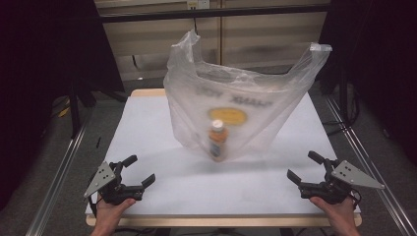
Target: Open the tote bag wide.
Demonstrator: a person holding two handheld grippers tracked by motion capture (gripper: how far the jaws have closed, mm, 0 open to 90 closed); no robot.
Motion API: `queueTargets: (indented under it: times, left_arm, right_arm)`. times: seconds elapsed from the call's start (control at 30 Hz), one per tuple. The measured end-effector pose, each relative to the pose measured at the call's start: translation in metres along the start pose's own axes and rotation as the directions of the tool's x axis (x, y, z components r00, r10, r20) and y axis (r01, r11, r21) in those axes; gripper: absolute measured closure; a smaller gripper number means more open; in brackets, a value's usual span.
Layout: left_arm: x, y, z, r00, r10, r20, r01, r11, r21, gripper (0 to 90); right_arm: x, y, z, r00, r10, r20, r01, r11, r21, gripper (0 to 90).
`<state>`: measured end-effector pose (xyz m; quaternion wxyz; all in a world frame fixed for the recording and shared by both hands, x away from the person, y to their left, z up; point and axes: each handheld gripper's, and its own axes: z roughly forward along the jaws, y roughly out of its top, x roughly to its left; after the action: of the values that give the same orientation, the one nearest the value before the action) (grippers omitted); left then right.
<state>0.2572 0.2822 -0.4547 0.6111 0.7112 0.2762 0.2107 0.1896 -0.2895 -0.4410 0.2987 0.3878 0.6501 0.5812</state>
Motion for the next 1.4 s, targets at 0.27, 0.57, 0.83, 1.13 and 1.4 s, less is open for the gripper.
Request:
queueTargets:
  times: [0.27,0.57,0.83,1.13,1.4]
  left_arm:
    - [-0.001,0.001,0.003,0.9992,0.038,0.012,-0.038,0.9986,0.035,20.1]
    - [-0.005,0.005,0.007,0.9971,0.048,0.059,-0.050,0.9979,0.041,46.3]
    - [-0.009,0.019,0.014,0.9898,0.041,0.136,-0.054,0.9946,0.089,65.5]
    - [-0.016,0.030,0.022,0.9860,-0.013,0.166,-0.008,0.9918,0.128,82.7]
    - [-0.014,0.048,0.040,0.9722,-0.018,0.233,-0.013,0.9911,0.132,88.8]
  right_arm:
    - [0.001,-0.001,0.005,0.9999,0.012,-0.011,-0.011,0.999,0.035,17.1]
    - [-0.005,0.001,0.013,0.9979,0.015,-0.063,-0.012,0.999,0.045,45.8]
    - [-0.006,0.007,0.019,0.9938,0.014,-0.110,-0.009,0.999,0.051,69.6]
    - [0.000,0.018,0.030,0.9876,0.004,-0.157,0.007,0.998,0.068,84.7]
    - [0.002,0.032,0.046,0.9768,0.027,-0.212,-0.007,0.995,0.095,90.0]
